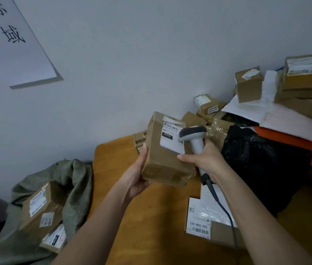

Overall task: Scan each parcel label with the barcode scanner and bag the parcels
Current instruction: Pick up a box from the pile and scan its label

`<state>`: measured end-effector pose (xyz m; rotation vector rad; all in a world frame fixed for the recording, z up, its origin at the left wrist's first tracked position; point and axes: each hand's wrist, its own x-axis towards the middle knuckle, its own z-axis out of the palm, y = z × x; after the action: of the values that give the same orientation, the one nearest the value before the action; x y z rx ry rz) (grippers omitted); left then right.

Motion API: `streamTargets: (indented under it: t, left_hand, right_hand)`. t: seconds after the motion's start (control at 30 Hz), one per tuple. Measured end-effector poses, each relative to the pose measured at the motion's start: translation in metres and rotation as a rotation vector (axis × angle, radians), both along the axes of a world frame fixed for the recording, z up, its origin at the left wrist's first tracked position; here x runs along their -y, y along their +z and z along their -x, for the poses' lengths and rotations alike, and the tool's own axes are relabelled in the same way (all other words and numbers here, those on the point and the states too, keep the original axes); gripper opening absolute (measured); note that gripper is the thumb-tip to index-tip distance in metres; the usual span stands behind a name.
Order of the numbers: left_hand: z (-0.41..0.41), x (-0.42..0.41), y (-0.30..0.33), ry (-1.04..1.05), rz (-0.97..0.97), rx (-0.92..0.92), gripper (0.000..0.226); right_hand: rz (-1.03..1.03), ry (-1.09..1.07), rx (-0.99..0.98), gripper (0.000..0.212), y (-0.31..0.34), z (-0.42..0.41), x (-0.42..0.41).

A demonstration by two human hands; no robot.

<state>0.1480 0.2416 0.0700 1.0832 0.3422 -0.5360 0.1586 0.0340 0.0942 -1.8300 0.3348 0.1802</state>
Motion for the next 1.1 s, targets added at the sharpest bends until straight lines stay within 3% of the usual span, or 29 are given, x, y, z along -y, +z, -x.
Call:
streamTargets:
  t: [0.1,0.17,0.27,0.37,0.6,0.8,0.93,1.1]
  left_hand:
    - [-0.004,-0.003,0.007,-0.040,-0.328,0.049,0.095]
    - [-0.004,-0.002,0.011,-0.084,-0.399,0.052,0.082]
    - [-0.002,-0.003,0.010,-0.061,-0.325,0.029,0.063]
    - [0.002,-0.006,0.001,0.054,-0.239,0.002,0.052]
    - [0.000,-0.015,-0.014,0.160,-0.213,-0.014,0.071]
    - [0.000,-0.021,-0.016,0.177,-0.219,-0.019,0.065]
    - [0.001,-0.022,-0.019,0.188,-0.236,-0.014,0.043]
    - [0.002,-0.025,-0.024,0.222,-0.250,-0.034,0.042]
  right_hand:
    - [0.073,-0.015,0.015,0.076,0.003,0.003,0.000]
    - [0.112,-0.008,0.030,0.067,0.004,0.003,-0.001]
    - [0.092,-0.052,0.076,0.044,0.012,0.003,0.000]
    - [0.049,-0.096,0.081,0.041,0.033,0.001,0.005]
    - [-0.335,0.067,0.024,0.033,0.074,0.022,0.006]
    - [-0.279,0.211,0.103,0.024,0.091,0.039,-0.007]
    - [-0.258,0.206,0.117,0.024,0.091,0.042,-0.009]
    - [-0.292,0.191,0.107,0.025,0.090,0.043,-0.010]
